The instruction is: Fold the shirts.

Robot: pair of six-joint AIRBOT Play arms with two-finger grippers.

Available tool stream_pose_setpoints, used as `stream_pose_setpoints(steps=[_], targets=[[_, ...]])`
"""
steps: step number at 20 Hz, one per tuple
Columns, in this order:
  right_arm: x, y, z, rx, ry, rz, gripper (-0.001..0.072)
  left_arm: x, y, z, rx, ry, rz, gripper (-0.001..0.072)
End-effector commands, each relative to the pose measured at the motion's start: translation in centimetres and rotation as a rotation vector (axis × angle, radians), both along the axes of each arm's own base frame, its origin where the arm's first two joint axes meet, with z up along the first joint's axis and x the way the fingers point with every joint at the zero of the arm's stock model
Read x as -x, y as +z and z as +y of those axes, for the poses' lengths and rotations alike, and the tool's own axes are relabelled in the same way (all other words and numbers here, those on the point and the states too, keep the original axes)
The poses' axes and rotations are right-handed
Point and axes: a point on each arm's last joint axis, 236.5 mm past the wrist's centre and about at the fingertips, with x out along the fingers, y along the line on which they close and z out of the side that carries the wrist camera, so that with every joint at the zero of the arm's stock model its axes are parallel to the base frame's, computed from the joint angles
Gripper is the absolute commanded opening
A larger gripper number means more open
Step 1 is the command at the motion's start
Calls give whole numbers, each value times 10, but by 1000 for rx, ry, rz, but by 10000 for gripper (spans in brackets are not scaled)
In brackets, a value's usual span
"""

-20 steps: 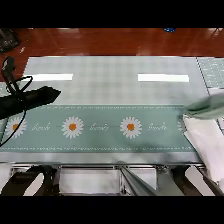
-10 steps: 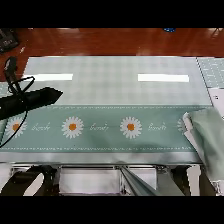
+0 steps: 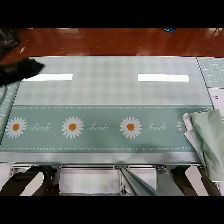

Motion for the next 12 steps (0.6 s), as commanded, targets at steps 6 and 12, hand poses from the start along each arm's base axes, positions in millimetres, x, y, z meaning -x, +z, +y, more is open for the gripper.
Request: stream_pose_setpoints(steps=[6, 12], targets=[[-201, 11, 310, -49, 929, -70, 24, -4, 26, -107, -128, -321, 41, 32], [-170, -118, 289, -16, 817, 465, 24, 6, -159, -75, -206, -186, 526, 33]])
